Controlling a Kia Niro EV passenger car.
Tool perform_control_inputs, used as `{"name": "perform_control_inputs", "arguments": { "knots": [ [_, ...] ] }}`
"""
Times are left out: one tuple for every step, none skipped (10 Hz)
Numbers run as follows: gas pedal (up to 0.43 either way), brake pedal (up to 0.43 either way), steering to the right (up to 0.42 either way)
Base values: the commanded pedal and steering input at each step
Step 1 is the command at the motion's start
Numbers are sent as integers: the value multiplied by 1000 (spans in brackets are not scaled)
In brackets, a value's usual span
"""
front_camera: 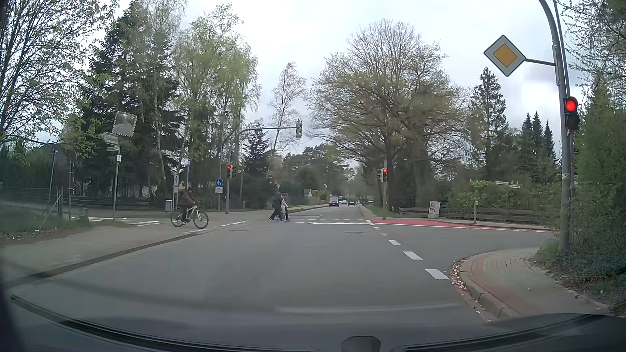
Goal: Follow the waypoints while adhering to traffic rules and regulations
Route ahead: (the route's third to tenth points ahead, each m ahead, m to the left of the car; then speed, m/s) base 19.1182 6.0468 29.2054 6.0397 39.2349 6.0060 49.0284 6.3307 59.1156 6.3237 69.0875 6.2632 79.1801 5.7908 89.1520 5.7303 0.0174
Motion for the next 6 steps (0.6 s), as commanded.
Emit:
{"name": "perform_control_inputs", "arguments": {
  "knots": [
    [0, 262, 3],
    [0, 262, 3],
    [0, 262, 3],
    [0, 262, 3],
    [0, 262, 3],
    [0, 262, 3]
  ]
}}
